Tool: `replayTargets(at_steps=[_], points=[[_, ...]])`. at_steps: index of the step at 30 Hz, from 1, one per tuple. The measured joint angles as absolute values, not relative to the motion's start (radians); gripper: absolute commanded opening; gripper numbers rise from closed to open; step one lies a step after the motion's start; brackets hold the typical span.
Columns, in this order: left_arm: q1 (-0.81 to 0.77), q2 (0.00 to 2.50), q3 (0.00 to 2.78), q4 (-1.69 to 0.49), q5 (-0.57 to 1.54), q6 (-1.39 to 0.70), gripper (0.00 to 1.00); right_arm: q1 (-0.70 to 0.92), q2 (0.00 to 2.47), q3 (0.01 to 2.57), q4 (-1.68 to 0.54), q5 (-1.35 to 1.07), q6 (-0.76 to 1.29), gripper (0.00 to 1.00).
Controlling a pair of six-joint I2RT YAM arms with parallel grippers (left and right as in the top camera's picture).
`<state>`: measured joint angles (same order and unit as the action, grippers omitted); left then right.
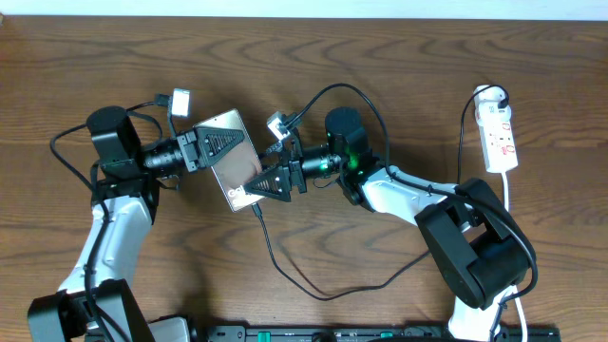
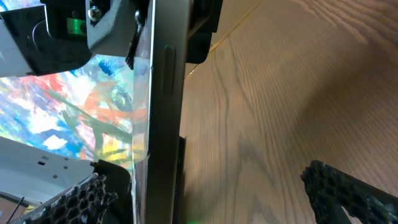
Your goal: Plug charger to phone and switch on socket
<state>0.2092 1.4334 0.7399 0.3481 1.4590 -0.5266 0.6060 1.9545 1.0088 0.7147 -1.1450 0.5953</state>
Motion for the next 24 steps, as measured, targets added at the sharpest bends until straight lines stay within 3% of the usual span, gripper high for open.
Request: replayTargets(at_steps=[10,24], points=[[0.301,1.433,0.739,0.3,1.456,-0.522,0.07,0.606,1.954,1.009,0.715,-1.153,0.595,0.99],[0.466,1.433,0.734,-0.017,1.414,-0.353,0.08,0.606,1.954,1.009,0.715,-1.156,0.595,0.99]])
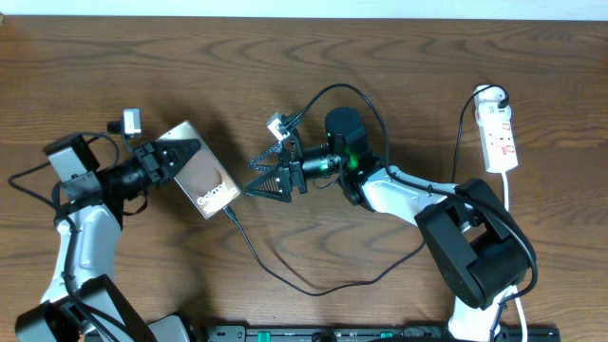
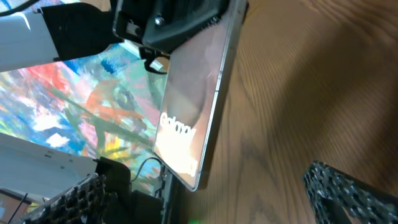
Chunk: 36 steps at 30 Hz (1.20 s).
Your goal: Plug charger to phone and switch on socket
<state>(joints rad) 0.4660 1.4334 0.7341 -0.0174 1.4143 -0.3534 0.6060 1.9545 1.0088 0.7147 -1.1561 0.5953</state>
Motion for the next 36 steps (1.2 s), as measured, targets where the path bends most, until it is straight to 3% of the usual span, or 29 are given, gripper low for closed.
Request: replayTargets(at_steps=[12,22,36], points=[[0.488,1.433,0.732,-0.348,1.042,-0.28,0.07,0.604,1.954,1.009,0.714,-1.172,0.595,0.99],[0.488,1.433,0.732,-0.422,0.82,-0.28,0.08,0.604,1.954,1.009,0.706,-1.174,0.595,0.99],[0.488,1.433,0.732,-0.426,0.688,-0.315,0.07,0.604,1.954,1.009,0.704,-1.174,0.595,0.99]])
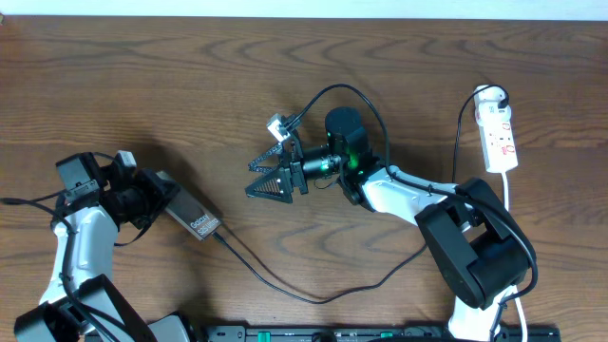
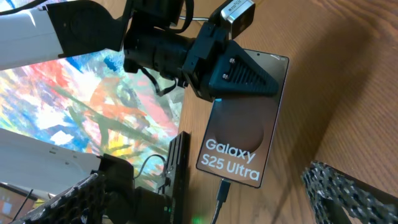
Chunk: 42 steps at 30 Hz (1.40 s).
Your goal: Plug charger to phone and switch on socket
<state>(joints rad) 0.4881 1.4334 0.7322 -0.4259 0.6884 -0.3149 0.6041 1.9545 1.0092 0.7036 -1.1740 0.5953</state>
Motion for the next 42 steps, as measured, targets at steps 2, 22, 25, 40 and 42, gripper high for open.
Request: replayTargets(at_steps=[2,22,25,40,42], points=[[0.488,1.433,0.732,-0.424,0.683,-0.315,0.07,0.604,1.954,1.009,0.703,-1.174,0.595,0.99],[0.49,1.655,0.734,-0.409,0.639,-0.369,0.07,0.604,1.954,1.009,0.691,-1.174,0.595,0.99],[0.49,1.658,0.734,-0.403,0.645,-0.369,0.07,0.604,1.954,1.009,0.691,-1.174,0.595,0.99],[0.49,1.661,0.734,-0.4,0.648,-0.369,0.14,0.604,1.954,1.009,0.691,-1.174,0.595,0.99],[0.49,1.661,0.734,-0.4,0.648,-0.369,0.16,0.604,1.954,1.009,0.691,-1.174,0.595,0.99]])
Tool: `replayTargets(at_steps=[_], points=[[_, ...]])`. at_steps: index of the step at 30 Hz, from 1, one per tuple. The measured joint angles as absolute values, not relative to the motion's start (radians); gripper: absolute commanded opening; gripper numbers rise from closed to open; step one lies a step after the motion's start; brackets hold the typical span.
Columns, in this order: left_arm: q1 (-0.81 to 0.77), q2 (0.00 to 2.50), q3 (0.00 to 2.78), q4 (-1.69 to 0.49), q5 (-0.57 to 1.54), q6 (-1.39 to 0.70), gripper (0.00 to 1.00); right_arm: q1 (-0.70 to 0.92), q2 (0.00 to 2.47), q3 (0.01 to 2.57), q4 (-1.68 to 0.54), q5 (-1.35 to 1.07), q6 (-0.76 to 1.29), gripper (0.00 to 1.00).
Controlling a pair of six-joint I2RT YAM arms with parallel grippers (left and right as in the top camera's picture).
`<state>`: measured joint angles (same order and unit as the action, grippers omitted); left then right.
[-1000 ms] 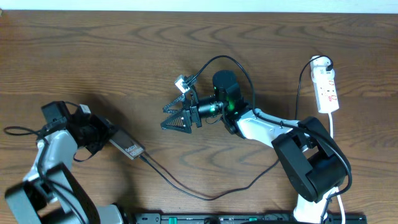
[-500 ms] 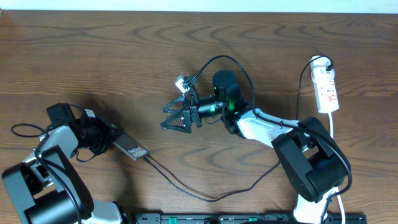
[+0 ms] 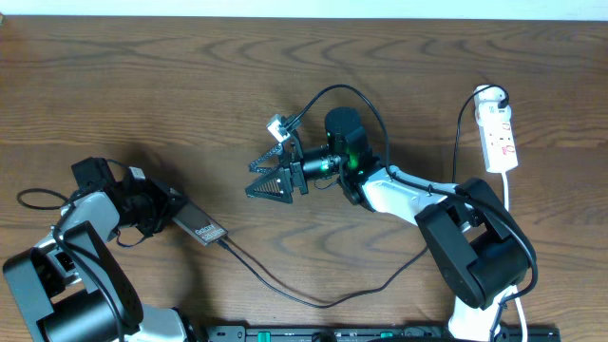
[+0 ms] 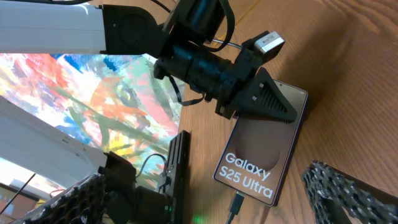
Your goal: Plug charger to phone and switch on socket
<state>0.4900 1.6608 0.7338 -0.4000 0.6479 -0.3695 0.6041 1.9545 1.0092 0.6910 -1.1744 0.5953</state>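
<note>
The phone (image 3: 197, 227), its screen reading "Galaxy S25 Ultra" (image 4: 260, 163), lies low at the table's left. My left gripper (image 3: 169, 215) is shut on its upper end, with one black finger (image 4: 258, 102) across the screen. The black charger plug (image 4: 236, 203) sits in the phone's bottom port. Its cable (image 3: 313, 298) loops along the near edge toward the right. My right gripper (image 3: 251, 180) hovers at mid-table, open and empty; its mesh fingers (image 4: 346, 193) frame the wrist view. The white power strip (image 3: 500, 133) lies at the far right. Its switch state cannot be read.
A white plug and cord (image 3: 488, 95) enter the strip's far end. A black rail (image 3: 380, 333) runs along the table's near edge. The right arm's base (image 3: 475, 256) stands at the lower right. Bare wooden table (image 3: 142, 85) stretches across the back.
The left gripper and phone have shifted slightly right and nearer the front edge, and the phone lies flatter. The right gripper has stayed where it was, open.
At first the phone stood on edge at mid-table, held by the left gripper, with the right gripper at its lower edge. Then the left gripper held it farther left with the cable plugged in. After that it was low at the far left, where it lies now.
</note>
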Motion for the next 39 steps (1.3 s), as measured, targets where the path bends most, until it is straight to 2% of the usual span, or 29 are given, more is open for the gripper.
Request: replayTargets(at_steps=[5,8,13,21,29,39], points=[[0.49,1.661,0.735,-0.401,0.652,-0.37,0.17,0.604,1.954,1.009,0.691,-1.174,0.595,0.99],[0.49,1.661,0.735,-0.405,0.656,-0.37,0.25,0.604,1.954,1.009,0.691,-1.174,0.595,0.99],[0.49,1.66,0.745,-0.409,0.682,-0.373,0.45,0.604,1.954,1.009,0.691,-1.174,0.595,0.99],[0.49,1.66,0.751,-0.414,0.693,-0.373,0.48,0.604,1.954,1.009,0.69,-1.174,0.596,0.99],[0.489,1.657,0.757,-0.419,0.713,-0.376,0.67,0.604,1.954,1.009,0.689,-1.174,0.595,0.99],[0.489,1.642,0.76,-0.422,0.715,-0.366,0.73,0.604,1.954,1.01,0.649,-1.175,0.595,0.99]])
